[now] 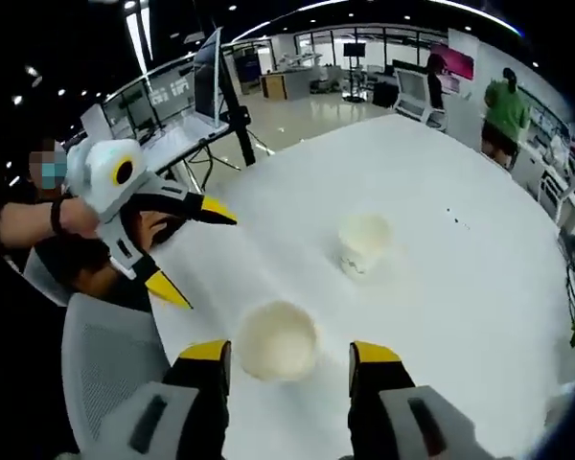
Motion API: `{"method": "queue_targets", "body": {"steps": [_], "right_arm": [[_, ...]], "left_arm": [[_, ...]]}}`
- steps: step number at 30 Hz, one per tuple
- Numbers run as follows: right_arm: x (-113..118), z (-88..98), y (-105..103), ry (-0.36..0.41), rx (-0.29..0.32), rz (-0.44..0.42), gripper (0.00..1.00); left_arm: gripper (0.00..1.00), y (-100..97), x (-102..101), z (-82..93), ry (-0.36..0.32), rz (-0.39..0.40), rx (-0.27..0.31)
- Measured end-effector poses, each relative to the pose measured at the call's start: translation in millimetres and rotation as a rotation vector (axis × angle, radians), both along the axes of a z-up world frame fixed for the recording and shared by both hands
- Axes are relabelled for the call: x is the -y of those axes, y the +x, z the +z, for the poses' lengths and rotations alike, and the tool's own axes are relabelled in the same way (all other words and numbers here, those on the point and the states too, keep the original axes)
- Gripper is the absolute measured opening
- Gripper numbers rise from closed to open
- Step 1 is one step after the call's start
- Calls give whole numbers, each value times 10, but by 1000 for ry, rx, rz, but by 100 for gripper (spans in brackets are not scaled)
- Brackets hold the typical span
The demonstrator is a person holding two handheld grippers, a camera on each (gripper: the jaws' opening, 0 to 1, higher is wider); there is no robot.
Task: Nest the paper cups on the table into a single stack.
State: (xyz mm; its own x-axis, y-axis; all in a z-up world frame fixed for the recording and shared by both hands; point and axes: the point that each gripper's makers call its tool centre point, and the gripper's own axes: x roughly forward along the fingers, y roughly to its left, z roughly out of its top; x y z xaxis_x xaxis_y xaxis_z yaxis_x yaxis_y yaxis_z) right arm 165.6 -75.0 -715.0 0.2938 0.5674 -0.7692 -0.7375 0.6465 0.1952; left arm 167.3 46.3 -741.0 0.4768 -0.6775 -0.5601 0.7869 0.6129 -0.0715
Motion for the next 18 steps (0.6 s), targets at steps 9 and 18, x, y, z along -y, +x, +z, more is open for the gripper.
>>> {"method": "queue_targets", "body": {"steps": [9,18], "right_arm": [[163,-6,-91,80,-4,-79,69],[207,-10,-249,147,11,-130,72]], "left_arm": [[69,16,4,8,-2,-1,-3],[68,42,-13,-6,2,8,-10]]}}
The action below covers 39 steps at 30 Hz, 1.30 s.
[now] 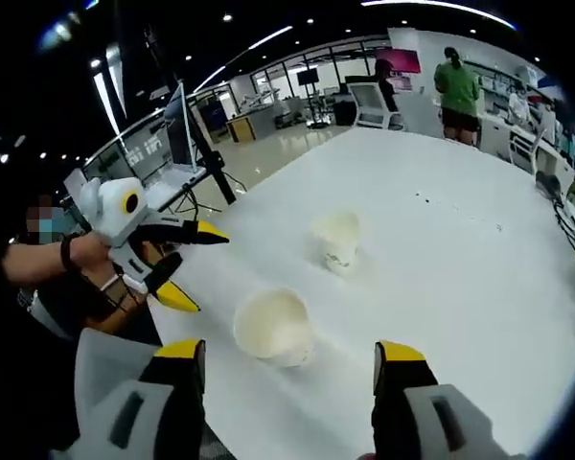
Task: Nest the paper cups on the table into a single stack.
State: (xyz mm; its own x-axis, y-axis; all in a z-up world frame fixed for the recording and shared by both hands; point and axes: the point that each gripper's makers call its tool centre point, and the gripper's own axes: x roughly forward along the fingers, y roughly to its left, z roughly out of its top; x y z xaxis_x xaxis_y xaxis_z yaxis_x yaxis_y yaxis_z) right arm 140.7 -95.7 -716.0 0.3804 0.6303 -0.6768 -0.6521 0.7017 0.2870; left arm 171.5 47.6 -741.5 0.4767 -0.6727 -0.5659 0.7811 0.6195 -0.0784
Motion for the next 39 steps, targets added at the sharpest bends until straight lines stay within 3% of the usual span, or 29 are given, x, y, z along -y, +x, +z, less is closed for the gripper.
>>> {"method": "queue_targets", "body": {"steps": [9,16,21,39], "right_arm": [[103,-170,-245,22,-27,-39,74],[156,-195,-303,61,-19,-92,74],[232,-221,-302,104,-11,-152,74],[351,-301,-435,118,-18,-185,77]], "left_arm": [[68,157,-41,-56,6,49,-7],[68,314,-5,-149,2,81,-24],[67,529,25,-178,-10,105,-23],[69,1031,359,-489,1,130,-51]]}}
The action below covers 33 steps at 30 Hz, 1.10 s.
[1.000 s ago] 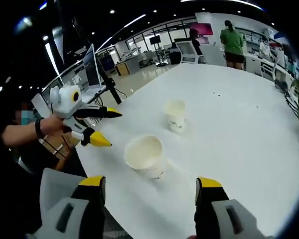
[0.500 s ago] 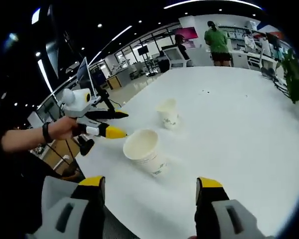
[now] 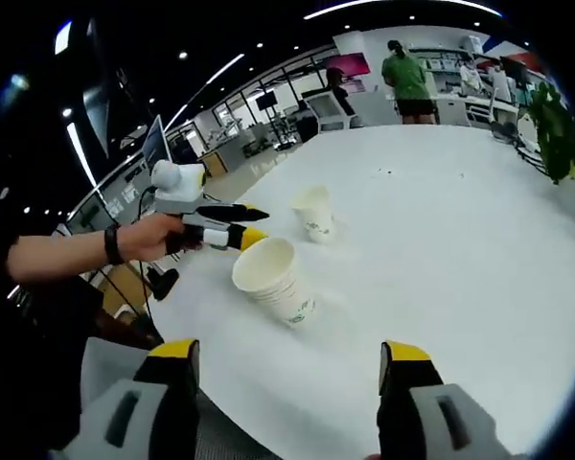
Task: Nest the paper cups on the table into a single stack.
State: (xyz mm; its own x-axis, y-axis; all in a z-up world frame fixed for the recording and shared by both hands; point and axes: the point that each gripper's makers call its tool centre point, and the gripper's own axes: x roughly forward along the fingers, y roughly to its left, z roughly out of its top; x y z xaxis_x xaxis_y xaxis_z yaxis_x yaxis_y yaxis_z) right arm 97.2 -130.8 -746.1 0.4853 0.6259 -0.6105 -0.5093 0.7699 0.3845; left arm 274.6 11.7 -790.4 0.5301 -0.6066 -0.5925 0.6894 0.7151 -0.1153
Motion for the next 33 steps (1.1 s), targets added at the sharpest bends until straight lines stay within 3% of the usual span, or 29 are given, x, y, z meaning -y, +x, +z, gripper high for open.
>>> {"method": "queue_targets", "body": {"steps": [17,21,25,31,32,33], "right_arm": [[-14,-34,-79,22,-15,-8,77],[14,0,-63,36,-13,-28,77],[43,23,-77,39,-15,-46,76],[85,14,-68,39,-15,-69,75],[82,21,-68,39,-14,-69,75],[85,20,-63,39,-13,-69,75]], "left_arm": [[66,437,233,-203,-44,110,-42],[64,414,297,-251,-42,120,-45],[57,574,253,-286,-39,136,-37],[44,522,339,-212,-50,123,-8],[37,574,321,-225,-37,111,-2],[38,620,274,-234,6,104,25]]}}
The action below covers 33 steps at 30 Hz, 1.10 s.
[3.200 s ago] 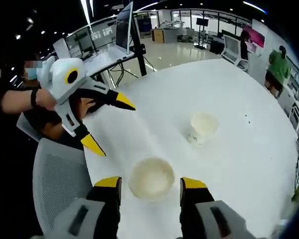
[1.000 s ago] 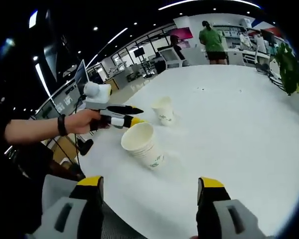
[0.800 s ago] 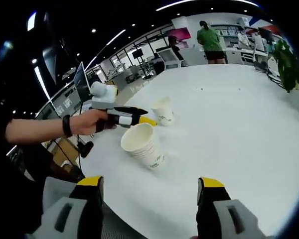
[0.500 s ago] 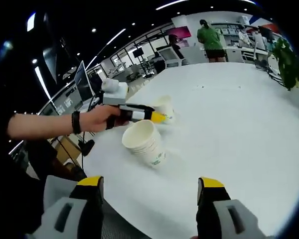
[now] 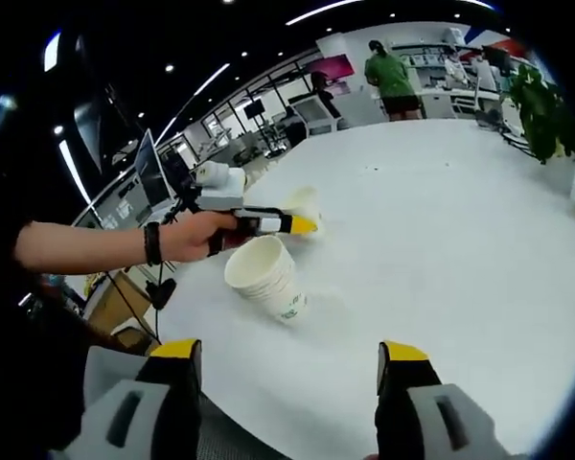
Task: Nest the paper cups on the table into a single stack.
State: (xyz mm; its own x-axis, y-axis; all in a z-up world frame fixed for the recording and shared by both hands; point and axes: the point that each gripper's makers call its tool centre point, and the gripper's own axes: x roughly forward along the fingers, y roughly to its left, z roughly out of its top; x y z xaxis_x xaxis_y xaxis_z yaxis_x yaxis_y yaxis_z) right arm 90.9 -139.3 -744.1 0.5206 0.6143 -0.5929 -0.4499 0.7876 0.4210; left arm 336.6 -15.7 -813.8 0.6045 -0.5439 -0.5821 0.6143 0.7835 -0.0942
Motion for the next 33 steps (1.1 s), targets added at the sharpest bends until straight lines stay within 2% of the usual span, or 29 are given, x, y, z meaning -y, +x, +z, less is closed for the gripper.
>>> {"method": "queue_targets", "body": {"steps": [1,2,12,14,17,22,24,26,28,32,33], "right_arm": [[-2,6,3,0,1,0,75],[-8,17,4,-1,3,1,75],[-37,132,142,-8,31,21,74],[-64,135,180,-9,37,33,73],[-116,172,206,-13,45,48,73],[-214,259,352,-11,66,73,72],[-270,335,413,-9,75,84,71],[-338,396,479,-8,84,99,70],[-395,443,543,-10,94,116,70],[-462,540,723,-28,121,151,68],[-478,566,757,-32,129,159,67]], "left_arm": [[37,-103,43,1,-1,-8,-10],[36,-123,45,14,-9,-10,-16],[35,-163,-182,164,15,-43,32],[34,-118,-209,179,10,-47,36],[35,-179,-243,293,16,-63,54],[35,-346,-273,444,48,-114,85],[35,-328,-341,407,54,-122,92],[35,-432,-314,496,53,-134,95],[35,-422,-350,464,47,-142,90],[35,-560,-344,611,51,-174,108],[35,-520,-379,558,53,-180,111]]}}
